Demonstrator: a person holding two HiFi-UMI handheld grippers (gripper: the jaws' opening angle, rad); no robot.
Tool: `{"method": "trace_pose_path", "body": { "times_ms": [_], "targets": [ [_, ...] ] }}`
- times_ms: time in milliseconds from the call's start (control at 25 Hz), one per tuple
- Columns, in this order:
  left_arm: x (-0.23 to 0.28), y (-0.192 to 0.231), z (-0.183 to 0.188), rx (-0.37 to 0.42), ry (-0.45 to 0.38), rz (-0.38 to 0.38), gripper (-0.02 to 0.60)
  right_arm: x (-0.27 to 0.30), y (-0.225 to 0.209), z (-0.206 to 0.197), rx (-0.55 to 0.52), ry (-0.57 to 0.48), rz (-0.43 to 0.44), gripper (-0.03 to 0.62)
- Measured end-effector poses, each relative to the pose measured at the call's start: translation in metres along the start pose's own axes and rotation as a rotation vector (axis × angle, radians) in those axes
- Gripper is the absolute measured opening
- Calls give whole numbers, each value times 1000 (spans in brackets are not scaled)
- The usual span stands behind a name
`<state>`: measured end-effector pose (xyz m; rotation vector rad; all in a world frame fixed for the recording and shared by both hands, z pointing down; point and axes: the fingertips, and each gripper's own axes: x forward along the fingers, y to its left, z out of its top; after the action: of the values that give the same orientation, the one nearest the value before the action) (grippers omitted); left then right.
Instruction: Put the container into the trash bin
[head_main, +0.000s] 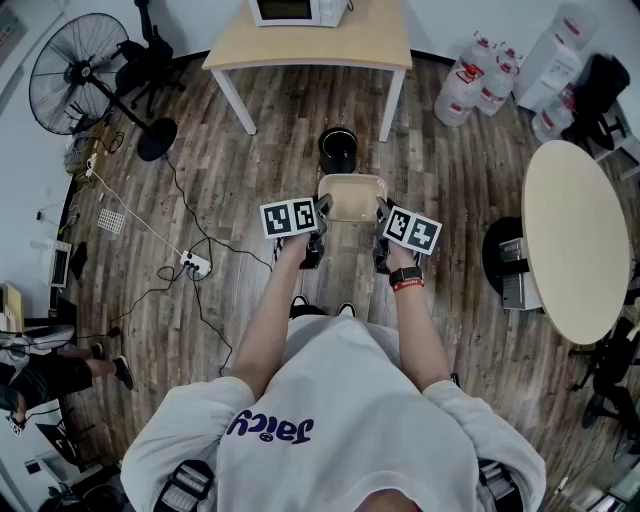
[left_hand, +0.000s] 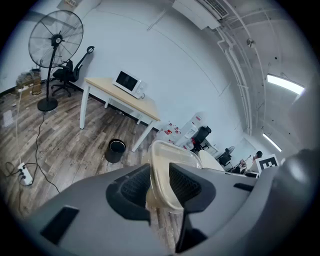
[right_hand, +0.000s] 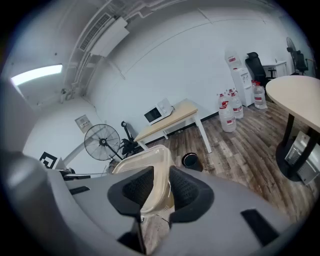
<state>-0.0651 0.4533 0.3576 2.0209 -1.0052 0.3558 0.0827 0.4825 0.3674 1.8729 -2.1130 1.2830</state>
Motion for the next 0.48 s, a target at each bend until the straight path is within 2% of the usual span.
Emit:
{"method": "trace_pose_path", "body": {
  "times_ms": [240, 480],
  "targets": [
    [9, -4, -10, -23, -5, 35, 133, 3, -14, -3, 14, 29, 18, 118],
    [24, 11, -10, -62, 23, 9, 126, 24, -23, -7, 51, 68, 19, 120]
  ]
}}
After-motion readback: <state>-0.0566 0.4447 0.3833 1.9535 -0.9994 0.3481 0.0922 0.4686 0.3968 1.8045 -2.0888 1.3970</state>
